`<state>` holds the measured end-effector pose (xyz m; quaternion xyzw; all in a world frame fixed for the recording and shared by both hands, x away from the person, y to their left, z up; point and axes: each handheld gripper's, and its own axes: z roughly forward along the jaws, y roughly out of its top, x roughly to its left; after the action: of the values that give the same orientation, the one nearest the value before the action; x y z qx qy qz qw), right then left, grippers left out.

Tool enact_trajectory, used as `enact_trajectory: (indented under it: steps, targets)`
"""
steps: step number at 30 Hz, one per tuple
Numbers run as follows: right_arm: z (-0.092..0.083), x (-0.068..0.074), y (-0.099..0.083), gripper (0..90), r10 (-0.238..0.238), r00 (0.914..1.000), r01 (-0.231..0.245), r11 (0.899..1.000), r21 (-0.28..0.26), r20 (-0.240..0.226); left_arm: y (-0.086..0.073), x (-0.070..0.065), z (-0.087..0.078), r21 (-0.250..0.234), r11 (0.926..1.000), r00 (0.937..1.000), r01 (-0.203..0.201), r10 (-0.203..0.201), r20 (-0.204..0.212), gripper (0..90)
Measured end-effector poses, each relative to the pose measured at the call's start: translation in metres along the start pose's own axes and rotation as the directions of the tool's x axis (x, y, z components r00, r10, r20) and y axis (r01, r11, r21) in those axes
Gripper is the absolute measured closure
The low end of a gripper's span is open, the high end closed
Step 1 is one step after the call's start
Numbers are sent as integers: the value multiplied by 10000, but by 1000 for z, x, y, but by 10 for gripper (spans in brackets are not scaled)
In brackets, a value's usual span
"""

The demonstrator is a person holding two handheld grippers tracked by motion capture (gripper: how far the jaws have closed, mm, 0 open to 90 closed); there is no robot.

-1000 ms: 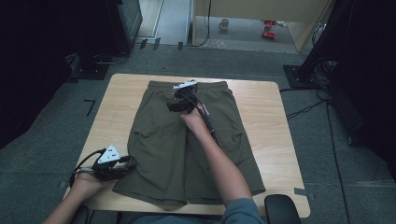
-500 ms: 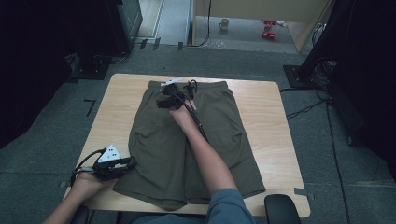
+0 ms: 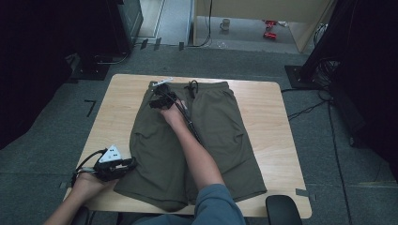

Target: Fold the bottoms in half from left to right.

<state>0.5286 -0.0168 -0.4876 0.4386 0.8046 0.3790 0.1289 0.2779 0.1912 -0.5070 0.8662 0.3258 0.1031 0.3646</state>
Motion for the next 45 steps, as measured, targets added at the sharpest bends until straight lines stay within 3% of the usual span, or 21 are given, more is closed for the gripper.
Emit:
enact_trajectory:
  steps: [15, 22, 24, 26, 27, 29, 36, 41, 44, 45]
  targets:
    - [33, 15, 6, 339, 202, 9997, -204, 9996, -183, -96, 2, -2, 2, 79, 10000, 10000, -48, 48, 11, 740]
    - [46, 26, 3, 348, -366, 9987, 367, 9993, -11, 346, 4, -4, 3, 97, 10000, 10000, 6, -6, 7, 725]
    - [46, 29, 2, 385, -824, 9945, 820, 9966, 78, 649, 3, -4, 2, 125, 9999, 10000, 5, -5, 2, 725]
    - [44, 30, 1, 483, -823, 9945, 822, 9966, 40, 650, 3, -5, 1, 116, 9999, 10000, 61, -61, -2, 740]
    - [44, 30, 1, 483, -823, 9945, 822, 9966, 40, 650, 3, -4, 1, 133, 9999, 10000, 77, -77, 1, 740]
    - [42, 27, 1, 604, -733, 9948, 732, 9973, 45, 712, 5, -4, 2, 257, 9992, 9995, 313, -314, 7, 808]
    - [40, 25, -3, 841, -753, 9933, 774, 9968, -212, 874, 11, -5, 5, 533, 9979, 9994, 356, -356, -8, 886]
    - [39, 26, -2, 883, -773, 9916, 786, 9969, -89, 1034, 17, -4, 1, 200, 9981, 9982, 586, -588, 99, 897]
    - [37, 22, 2, 887, -625, 9941, 616, 9980, 120, 883, 20, -5, -6, -197, 9979, 9981, 617, -616, 68, 897]
    - [32, 19, 5, 889, -545, 9959, 534, 9984, 166, 717, 23, -7, -10, -541, 9964, 9979, 647, -644, 72, 898]
